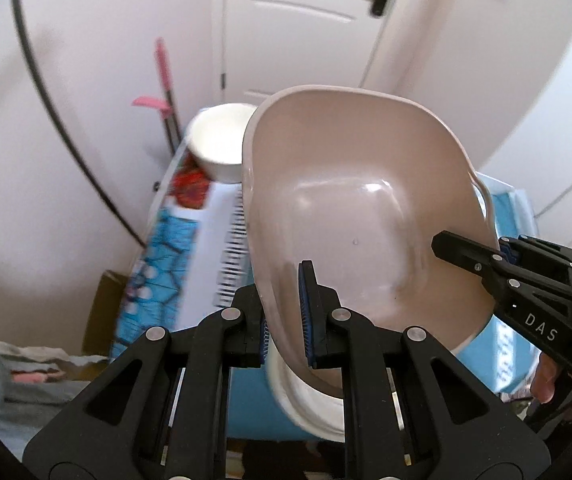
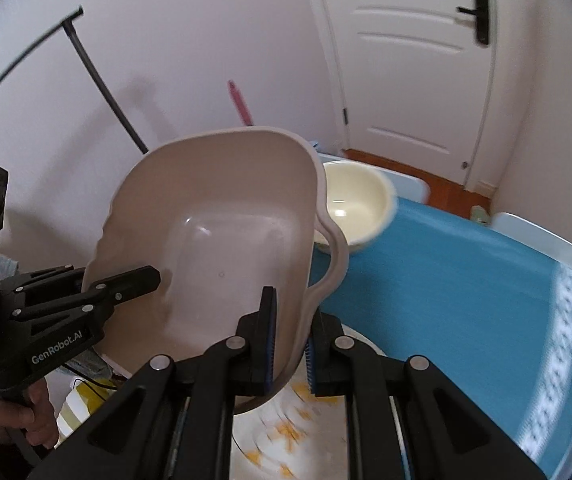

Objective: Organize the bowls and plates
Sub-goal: 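Lift the beige basin with both tools and lower it onto the open cloth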

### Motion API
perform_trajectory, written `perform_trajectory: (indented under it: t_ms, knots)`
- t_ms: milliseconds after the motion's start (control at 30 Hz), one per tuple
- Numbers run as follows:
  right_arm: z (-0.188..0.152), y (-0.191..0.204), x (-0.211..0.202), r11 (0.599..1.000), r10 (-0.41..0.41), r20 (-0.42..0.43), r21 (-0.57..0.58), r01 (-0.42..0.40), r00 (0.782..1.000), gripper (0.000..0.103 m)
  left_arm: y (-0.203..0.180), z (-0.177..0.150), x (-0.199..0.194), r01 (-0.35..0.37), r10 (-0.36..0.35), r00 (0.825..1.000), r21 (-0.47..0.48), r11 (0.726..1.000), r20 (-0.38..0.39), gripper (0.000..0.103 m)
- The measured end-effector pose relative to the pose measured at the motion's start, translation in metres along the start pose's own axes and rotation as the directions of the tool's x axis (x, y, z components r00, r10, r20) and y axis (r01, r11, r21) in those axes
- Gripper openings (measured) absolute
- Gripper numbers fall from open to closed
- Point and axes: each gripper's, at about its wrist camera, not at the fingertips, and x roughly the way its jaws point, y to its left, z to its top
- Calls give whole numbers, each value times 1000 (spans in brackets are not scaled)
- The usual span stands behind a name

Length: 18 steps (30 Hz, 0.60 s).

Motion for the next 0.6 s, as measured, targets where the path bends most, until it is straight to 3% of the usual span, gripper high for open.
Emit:
perform_trajectory:
  t_ms: [367,600]
  knots:
    - [-54,-87,-114,987,-131,93,107,121,987,12,-145,-21,-16,129,-128,992,145,981,-17,11]
    - [-98,-153,-153,957,-224,80,205,204,971,12,-237,-51,18,251,-233,966,189,949,-113,11]
